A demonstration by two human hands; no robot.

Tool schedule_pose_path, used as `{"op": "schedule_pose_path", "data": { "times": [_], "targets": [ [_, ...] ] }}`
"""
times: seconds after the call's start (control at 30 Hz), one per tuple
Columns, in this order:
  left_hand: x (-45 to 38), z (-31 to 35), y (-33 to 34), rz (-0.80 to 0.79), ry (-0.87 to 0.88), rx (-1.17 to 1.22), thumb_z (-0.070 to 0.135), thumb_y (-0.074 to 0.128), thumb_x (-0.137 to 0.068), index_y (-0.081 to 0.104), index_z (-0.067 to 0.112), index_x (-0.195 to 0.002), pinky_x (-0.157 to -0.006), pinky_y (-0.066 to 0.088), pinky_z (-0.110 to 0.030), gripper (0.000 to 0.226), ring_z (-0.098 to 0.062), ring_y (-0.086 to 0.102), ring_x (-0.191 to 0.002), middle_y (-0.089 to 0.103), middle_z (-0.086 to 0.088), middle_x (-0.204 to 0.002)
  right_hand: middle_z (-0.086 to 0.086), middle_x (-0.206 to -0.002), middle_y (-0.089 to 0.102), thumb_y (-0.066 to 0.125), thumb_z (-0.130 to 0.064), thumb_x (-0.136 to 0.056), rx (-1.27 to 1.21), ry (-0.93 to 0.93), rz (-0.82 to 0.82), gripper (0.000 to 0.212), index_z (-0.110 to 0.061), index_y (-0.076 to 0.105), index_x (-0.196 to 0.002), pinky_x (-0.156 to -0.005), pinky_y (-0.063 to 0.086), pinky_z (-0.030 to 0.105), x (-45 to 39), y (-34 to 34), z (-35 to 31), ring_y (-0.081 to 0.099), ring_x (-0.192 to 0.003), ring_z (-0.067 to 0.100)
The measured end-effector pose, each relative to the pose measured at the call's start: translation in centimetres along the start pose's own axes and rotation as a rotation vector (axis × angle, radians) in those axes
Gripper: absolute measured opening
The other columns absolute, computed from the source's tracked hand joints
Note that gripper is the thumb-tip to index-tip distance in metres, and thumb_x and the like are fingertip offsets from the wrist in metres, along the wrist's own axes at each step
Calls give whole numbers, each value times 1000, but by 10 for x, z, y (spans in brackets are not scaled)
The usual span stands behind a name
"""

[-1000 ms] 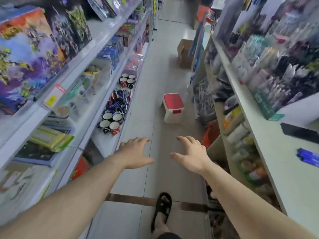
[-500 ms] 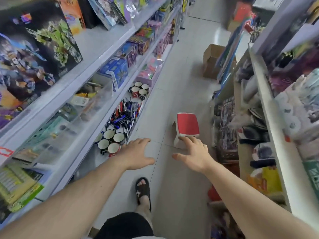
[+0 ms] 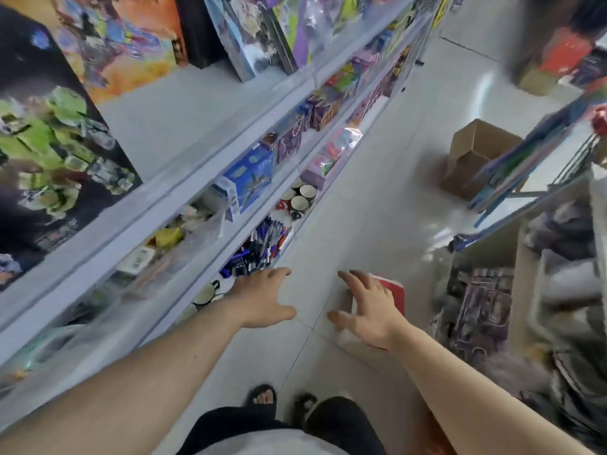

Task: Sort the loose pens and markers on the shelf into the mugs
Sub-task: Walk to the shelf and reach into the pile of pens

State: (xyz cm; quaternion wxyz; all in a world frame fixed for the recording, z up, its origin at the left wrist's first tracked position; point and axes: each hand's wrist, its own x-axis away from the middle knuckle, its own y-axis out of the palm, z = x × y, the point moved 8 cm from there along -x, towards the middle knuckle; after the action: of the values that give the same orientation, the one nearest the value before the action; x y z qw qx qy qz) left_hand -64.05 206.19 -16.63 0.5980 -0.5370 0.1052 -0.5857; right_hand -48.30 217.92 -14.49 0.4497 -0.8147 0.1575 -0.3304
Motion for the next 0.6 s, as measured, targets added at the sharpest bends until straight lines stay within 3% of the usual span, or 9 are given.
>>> {"op": "schedule_pose_path", "data": {
  "times": [0.4,0.6],
  "targets": [
    [-117,-67,-52,81,-351,228,58,60,-77,19,30,-153,-111,32,-44,91,-25,33,-140,29,0,-158,1,-159,24,28,-84,-65,233,-437,-241,105,-31,18,-155,-115,17,45,-241,-35,-27,25,-143,27],
    [-157,-58,-65,96,-510,350,56,60,-82,19,29,-154,-111,30,-40,87,-26,31,-140,28,-2,-157,1,-161,20,28,-83,-61,351,-568,-395,106,-33,18,-154,-118,18,44,-309,-47,-26,22,-146,25]
  ]
}}
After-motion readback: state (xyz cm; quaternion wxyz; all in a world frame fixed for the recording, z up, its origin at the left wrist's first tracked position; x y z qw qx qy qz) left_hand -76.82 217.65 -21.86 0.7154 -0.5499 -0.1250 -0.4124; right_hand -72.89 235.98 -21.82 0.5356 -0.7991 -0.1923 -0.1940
